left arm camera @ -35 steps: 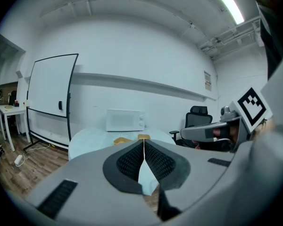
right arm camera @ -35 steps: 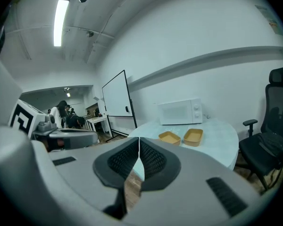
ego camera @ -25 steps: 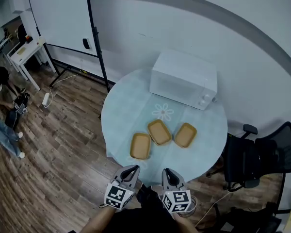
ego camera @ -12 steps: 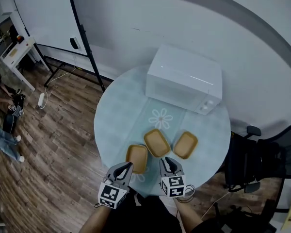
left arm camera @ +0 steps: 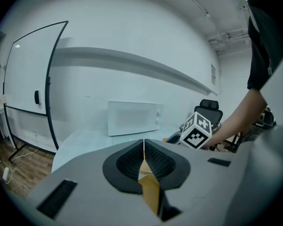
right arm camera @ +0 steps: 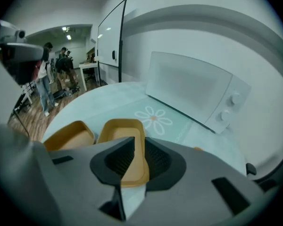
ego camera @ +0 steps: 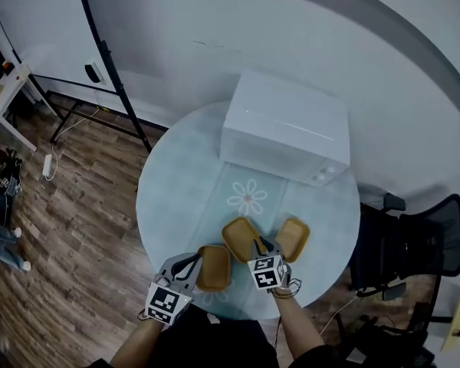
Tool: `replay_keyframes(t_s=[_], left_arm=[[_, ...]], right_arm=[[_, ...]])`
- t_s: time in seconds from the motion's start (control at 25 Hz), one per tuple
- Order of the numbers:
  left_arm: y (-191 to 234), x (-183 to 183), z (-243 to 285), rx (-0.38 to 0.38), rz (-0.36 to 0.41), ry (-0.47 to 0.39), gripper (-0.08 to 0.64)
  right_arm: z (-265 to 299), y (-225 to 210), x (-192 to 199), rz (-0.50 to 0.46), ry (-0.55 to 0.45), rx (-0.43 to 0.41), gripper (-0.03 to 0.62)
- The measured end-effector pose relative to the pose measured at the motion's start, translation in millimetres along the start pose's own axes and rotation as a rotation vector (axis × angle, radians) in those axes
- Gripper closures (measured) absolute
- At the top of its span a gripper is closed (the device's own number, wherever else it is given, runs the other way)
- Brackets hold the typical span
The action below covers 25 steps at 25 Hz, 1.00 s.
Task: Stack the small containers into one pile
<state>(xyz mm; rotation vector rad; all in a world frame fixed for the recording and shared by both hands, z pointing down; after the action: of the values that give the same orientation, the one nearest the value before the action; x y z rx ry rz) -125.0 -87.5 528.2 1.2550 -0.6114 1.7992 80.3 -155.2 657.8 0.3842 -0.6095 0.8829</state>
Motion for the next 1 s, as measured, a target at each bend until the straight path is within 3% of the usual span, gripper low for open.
replay_keyframes(t_s=[0.16,0.56,1.0], left_arm=[[8.2,-2.3,8.7,-0.025,-0.005,0.009,0.543],[23.1,6.7,17.9,-0.080,-0.055,0.048,0.543],[17.4,4.0,19.0,-0.061,-0.025,0.050,0.543]], right_arm=[[34.1,-16.1,4.7,-0.053,0.093,-0.030,0.515],[67.8,-23.1,11.9,-0.056,0.218,-0.125,0.517],[51.4,-21.9,5.4,0.104,0.130,-0.128,0.552]])
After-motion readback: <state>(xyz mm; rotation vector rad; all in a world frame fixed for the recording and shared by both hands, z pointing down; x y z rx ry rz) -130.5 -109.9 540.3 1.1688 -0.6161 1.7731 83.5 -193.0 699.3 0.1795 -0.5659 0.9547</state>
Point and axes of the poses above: the fingertips, and each gripper's own axes: z forward along the fingers, y to its left, x out of its underside, the point moved 4 cm from there along -z, backward along the fingers, and after that the axes turned 6 degrees about -x, right-handed, at the moved point
